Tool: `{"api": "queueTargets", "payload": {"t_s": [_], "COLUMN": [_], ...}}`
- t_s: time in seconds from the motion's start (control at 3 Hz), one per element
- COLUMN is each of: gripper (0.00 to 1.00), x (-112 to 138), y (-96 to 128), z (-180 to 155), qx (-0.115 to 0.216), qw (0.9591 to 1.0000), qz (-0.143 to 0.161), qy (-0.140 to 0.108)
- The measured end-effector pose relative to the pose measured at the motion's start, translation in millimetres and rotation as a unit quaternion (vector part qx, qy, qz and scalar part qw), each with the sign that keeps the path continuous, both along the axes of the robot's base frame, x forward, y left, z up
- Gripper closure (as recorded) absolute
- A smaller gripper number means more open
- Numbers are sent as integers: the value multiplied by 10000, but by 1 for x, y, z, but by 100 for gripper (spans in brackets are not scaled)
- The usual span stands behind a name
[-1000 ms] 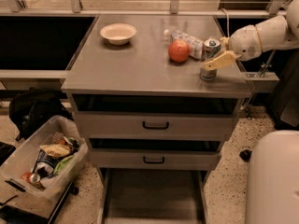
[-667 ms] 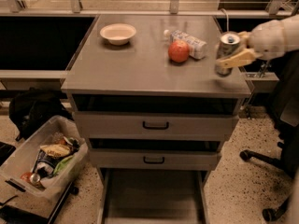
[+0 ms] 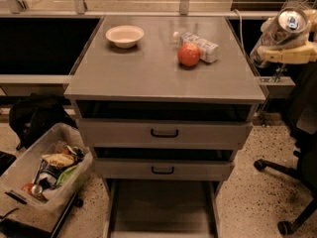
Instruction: Place redbull can into bottom drawer
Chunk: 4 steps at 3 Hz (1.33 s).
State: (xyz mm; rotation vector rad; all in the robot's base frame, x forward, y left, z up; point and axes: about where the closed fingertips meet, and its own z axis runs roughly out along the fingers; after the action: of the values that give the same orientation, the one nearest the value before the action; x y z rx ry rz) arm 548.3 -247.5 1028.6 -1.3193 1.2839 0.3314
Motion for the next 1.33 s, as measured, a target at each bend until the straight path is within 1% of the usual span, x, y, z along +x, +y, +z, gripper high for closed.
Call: {"api": "queueTargets", "payload": {"t_s": [0.33, 0.67, 1.0, 1.33], "gripper": [100, 100, 100, 100], "x": [-66, -94, -94, -97], "y": [4, -13, -13, 4], "z": [-32, -65, -65, -100], "qx": [294, 341, 341, 560], "qw": [9987, 9969, 9969, 9944], "qz": [238, 54, 54, 175], "qy": [334, 705, 705, 875]}}
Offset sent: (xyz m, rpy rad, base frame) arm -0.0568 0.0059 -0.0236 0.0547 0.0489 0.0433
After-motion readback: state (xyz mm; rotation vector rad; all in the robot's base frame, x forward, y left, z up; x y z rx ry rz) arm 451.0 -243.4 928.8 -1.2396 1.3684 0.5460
